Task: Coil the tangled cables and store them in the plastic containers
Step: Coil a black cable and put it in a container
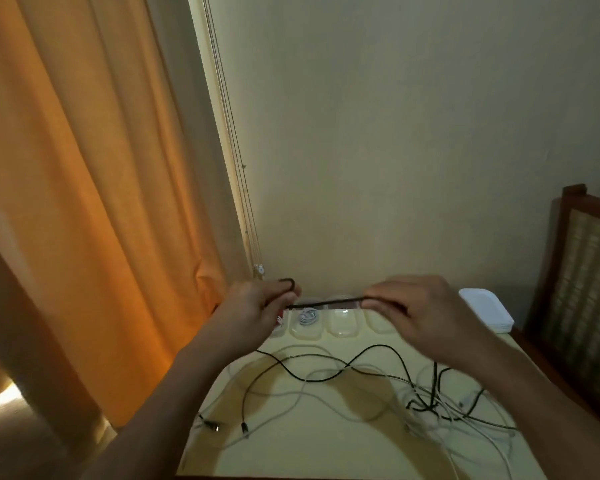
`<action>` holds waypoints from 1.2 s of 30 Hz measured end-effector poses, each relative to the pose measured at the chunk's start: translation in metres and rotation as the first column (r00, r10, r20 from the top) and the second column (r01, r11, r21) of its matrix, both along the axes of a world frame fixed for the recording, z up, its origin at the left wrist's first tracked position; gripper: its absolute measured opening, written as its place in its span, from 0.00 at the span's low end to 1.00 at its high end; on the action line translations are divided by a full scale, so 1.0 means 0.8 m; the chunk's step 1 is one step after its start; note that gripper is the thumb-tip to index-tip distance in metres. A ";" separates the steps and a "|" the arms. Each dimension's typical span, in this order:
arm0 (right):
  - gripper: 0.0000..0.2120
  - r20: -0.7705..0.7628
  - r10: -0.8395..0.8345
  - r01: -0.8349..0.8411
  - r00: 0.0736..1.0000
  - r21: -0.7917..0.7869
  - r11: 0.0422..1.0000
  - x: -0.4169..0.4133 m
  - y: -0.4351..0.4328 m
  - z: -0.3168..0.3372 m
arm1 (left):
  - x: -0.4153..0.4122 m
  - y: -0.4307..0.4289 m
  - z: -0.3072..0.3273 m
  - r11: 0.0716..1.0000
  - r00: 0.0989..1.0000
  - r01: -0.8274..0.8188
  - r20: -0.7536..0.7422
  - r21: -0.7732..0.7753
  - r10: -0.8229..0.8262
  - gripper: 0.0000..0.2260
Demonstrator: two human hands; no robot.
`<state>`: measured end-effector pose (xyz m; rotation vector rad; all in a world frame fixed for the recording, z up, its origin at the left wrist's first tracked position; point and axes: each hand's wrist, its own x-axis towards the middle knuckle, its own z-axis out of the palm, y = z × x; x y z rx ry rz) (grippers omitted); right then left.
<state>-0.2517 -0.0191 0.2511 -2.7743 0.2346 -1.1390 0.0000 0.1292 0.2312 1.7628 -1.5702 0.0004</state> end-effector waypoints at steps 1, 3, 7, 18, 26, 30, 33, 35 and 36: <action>0.15 0.027 0.001 0.001 1.000 -0.058 0.998 -0.001 -0.009 0.018 | -0.002 0.001 -0.003 0.996 0.999 0.044 0.019 0.082 -0.046 0.10; 0.12 0.053 0.018 -0.013 0.998 -0.089 0.996 0.002 -0.022 0.052 | -0.017 0.002 -0.007 0.976 0.985 0.147 -0.117 0.160 -0.129 0.11; 0.08 0.126 0.073 -0.067 0.989 -0.056 0.996 0.029 -0.031 0.097 | -0.059 -0.001 -0.005 0.900 0.828 0.405 -0.481 0.160 -0.287 0.14; 0.09 0.086 0.082 -0.116 0.993 0.540 0.834 0.094 -0.043 0.025 | -0.075 0.010 0.040 0.672 0.151 0.583 -0.751 -0.457 -0.642 0.15; 0.10 -0.112 0.195 -0.091 0.974 0.598 0.796 0.079 0.022 -0.052 | -0.064 0.003 0.061 0.722 0.242 0.087 -0.688 -0.687 -0.684 0.15; 0.13 -0.163 0.214 -0.115 0.963 0.470 0.875 0.054 0.027 -0.053 | -0.038 0.001 0.047 0.862 0.621 -0.093 -0.706 -0.498 -0.341 0.13; 0.16 -0.255 0.140 -0.059 0.957 0.301 0.952 0.029 0.018 -0.045 | -0.001 0.006 0.027 0.937 0.874 -0.149 -0.486 -0.317 -0.025 0.12; 0.18 -0.237 0.054 -0.013 0.970 0.172 0.985 0.015 0.002 -0.030 | 0.022 0.011 0.013 0.972 0.944 -0.147 -0.318 -0.182 0.083 0.11; 0.18 -0.214 0.019 0.004 0.977 0.107 0.994 0.009 -0.008 -0.018 | 0.028 0.013 0.010 0.985 0.963 -0.133 -0.249 -0.107 0.103 0.11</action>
